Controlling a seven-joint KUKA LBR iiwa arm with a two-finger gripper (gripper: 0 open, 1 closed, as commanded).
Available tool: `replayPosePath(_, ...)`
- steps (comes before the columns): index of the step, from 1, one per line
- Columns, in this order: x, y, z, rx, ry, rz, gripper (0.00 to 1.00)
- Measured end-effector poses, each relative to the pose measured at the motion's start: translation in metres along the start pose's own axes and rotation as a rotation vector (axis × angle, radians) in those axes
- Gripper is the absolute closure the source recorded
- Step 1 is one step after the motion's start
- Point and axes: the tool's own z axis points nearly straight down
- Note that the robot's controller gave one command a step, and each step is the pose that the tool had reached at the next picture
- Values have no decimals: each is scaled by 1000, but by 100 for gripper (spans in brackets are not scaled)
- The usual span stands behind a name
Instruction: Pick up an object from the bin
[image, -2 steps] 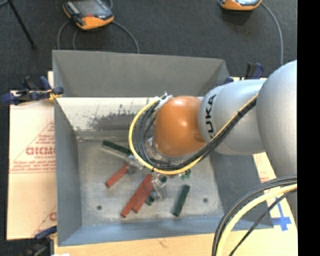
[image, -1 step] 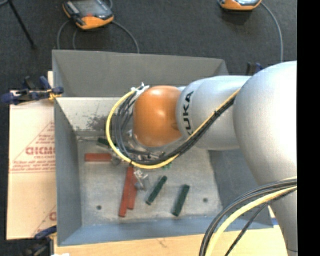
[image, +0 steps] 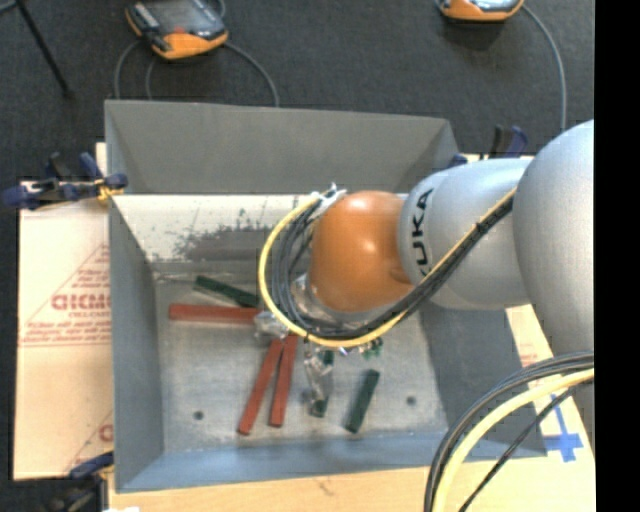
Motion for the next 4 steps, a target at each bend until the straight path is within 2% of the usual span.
replayPosePath(1,-51,26,1,0,-3,-31,100)
replayPosePath(3,-50,27,-2,-2,1,-31,100)
replayPosePath(4,-48,27,-22,-4,10,-30,100)
